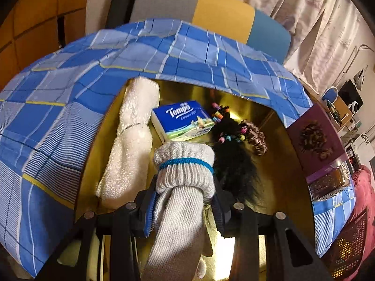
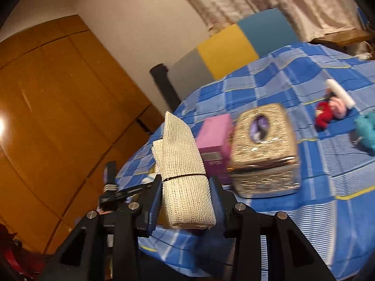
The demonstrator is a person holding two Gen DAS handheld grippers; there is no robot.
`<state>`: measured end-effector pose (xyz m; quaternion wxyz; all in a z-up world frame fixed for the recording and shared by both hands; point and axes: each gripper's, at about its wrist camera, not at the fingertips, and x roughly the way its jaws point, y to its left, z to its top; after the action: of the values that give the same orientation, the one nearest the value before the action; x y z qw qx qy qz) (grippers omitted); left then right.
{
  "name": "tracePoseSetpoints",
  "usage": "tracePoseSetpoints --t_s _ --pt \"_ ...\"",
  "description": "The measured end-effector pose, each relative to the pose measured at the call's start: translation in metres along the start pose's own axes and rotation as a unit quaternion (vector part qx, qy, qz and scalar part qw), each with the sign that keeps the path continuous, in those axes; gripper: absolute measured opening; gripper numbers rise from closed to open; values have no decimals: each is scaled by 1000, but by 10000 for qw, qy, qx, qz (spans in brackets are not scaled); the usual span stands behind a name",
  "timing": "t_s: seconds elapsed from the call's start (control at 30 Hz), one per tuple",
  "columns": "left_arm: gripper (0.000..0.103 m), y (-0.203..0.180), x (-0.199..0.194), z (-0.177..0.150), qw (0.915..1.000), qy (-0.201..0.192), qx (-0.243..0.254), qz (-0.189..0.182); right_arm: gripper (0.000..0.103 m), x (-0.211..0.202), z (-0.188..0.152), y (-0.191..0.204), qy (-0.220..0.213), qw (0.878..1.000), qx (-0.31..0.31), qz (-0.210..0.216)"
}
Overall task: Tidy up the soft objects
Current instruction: 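Drop the white sock into the gold tray with the left tool while the right tool holds the tube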
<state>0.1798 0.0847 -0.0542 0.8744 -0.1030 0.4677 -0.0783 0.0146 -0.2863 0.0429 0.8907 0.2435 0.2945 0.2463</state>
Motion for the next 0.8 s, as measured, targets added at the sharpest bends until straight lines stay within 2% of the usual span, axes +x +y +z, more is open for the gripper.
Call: tracePoseSetpoints --t_s 0.07,0.17,0.27,0.4,0.53,0.63,0.8 --pt "41 3 4 3 9999 46 -104 -24 40 7 -2 6 66 9999 -41 69" --pt "50 7 9 8 9996 142 -227 38 40 21 -7 14 199 9997 -56 132" --pt "58 10 3 7 9996 76 -259 32 40 34 -10 18 326 9993 -29 183" --pt "59 16 -20 0 9989 -205 -405 -141 40 47 -15 22 491 9985 -63 222" --pt "59 29 -47 -8 9943 -669 -816 -115 40 66 -18 26 760 9969 -144 175" --pt "59 36 -64 -9 9913 -937 -926 64 40 77 -20 32 919 9953 -258 142" --pt "59 36 -76 0 9918 -966 -730 403 40 99 -21 41 1267 9901 -591 -105"
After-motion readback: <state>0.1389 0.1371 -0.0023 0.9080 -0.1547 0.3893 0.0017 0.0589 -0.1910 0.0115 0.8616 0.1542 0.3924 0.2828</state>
